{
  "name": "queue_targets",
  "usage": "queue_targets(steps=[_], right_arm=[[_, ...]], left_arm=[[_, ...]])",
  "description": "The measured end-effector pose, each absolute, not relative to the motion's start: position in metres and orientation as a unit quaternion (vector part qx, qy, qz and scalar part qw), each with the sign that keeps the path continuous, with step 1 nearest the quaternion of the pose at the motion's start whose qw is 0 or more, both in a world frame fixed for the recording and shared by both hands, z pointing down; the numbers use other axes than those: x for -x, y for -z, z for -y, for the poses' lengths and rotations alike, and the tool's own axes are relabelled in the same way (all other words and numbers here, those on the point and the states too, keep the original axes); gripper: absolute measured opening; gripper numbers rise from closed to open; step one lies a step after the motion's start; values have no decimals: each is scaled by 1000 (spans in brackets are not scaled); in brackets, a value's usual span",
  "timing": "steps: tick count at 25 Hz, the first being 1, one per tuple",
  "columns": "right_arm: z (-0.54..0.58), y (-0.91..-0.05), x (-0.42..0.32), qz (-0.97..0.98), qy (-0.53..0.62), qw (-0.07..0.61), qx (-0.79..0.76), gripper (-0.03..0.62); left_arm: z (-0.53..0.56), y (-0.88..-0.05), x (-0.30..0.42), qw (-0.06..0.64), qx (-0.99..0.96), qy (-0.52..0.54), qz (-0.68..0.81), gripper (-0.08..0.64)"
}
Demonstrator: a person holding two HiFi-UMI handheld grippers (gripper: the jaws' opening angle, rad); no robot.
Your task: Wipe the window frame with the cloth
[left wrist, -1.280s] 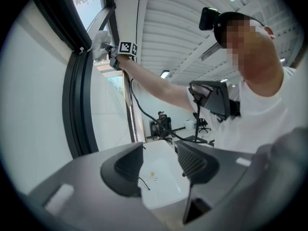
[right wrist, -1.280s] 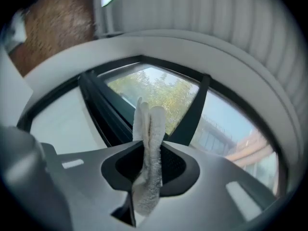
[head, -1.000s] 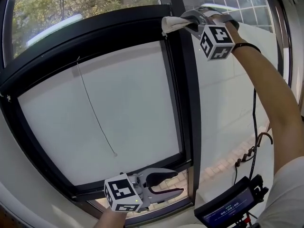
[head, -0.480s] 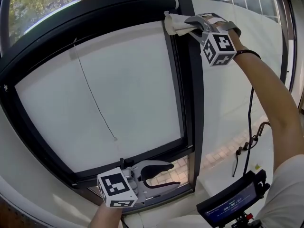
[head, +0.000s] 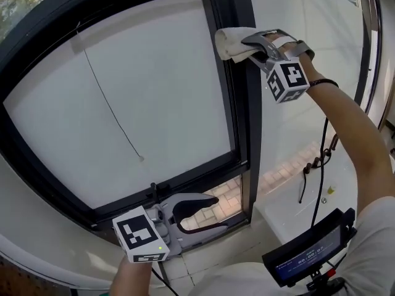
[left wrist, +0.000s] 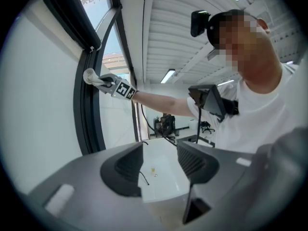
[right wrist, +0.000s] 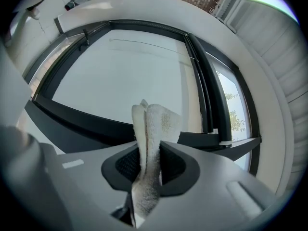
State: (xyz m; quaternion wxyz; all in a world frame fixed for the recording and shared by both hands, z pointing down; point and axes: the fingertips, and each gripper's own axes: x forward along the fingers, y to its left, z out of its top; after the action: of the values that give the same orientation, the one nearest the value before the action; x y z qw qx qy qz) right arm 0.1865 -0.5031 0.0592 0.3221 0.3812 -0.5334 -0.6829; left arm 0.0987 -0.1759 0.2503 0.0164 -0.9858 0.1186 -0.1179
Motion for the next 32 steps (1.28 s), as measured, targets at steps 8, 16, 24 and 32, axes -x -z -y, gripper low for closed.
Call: queue_targets(steps=[8,16,24,32], right_arm=[[498,-170,-187,583,632,349,-372,72],[497,-299,-184,636,559,386,-366,72],[502,-412,-188,677,495,412,-356,72],[498,-494,-181,706,439,429,-352,72]], left_arm=[[164,-268,-65,10,983,123,-136,242],[147,-277,-37,22,979,137,-147,242],[141,-288,-35,14,976,155,-151,242],[140,-298,-31,9,973,162,-163,242]])
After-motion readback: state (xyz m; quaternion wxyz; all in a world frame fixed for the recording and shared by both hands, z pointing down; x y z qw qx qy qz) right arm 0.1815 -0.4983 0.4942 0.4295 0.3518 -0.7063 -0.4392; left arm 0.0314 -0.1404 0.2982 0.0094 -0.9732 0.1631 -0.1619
